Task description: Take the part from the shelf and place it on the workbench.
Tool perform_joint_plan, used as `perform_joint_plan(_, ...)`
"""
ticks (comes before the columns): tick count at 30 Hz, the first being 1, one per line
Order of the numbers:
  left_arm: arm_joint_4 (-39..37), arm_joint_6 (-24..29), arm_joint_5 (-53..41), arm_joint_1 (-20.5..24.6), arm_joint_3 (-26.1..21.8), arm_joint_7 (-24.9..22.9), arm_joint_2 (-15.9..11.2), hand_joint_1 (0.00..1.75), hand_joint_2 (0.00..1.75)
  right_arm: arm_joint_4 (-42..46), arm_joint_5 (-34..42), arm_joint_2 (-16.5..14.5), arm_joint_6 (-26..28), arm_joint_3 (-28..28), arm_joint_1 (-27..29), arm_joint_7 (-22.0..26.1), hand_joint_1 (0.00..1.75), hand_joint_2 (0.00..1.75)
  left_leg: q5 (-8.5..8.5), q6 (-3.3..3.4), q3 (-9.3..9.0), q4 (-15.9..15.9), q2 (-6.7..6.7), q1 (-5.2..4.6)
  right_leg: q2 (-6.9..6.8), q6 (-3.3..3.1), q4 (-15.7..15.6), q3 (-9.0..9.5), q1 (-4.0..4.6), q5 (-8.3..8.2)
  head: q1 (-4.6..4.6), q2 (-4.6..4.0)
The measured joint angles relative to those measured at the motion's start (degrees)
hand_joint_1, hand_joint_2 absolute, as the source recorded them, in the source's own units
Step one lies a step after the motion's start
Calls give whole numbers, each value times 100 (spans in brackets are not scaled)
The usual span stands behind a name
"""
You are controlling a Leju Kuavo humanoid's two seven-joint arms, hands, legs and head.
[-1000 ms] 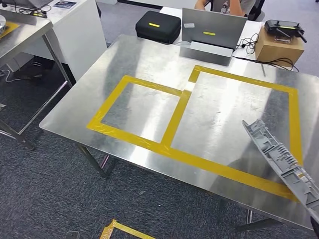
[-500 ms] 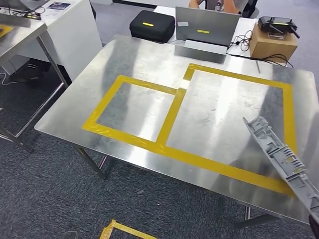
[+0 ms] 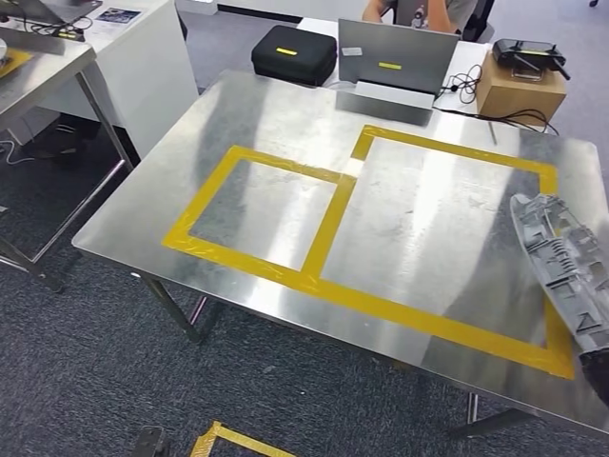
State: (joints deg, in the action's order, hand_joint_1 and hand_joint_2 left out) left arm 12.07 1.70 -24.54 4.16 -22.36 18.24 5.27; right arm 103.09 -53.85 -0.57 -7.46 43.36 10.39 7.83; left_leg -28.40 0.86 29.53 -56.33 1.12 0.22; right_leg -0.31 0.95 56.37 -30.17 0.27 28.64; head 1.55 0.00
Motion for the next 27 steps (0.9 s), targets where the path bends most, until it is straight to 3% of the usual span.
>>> perform_joint_plan(6,2,-106,-263,98,158,-178,-13,0,0,-1142,-465,1311,274,-729,-394,-792,175,175,15,34,42,-30,0,-36,10,63,-7,36,-37,-50,-2,0)
perform_joint_plan(13,17,-225,-475,290,356,-337,-8,0,0,-2339,-1143,2349,483,-2207,-1200,-1383,175,175,17,46,63,-32,40,-45,53,80,-9,7,-46,-72,-3,0)
perform_joint_plan(20,21,-252,-523,339,423,-369,2,0,0,-2954,-1322,2751,555,-3075,-1720,-1477,175,175,28,59,60,-32,44,-41,57,79,-7,3,-44,-79,-3,0)
perform_joint_plan(27,21,-299,-622,385,511,-441,36,0,0,-3324,-1736,2792,723,-4072,-2353,-1334,175,175,31,57,72,-30,83,-40,92,67,-4,-9,-41,-91,-3,0)
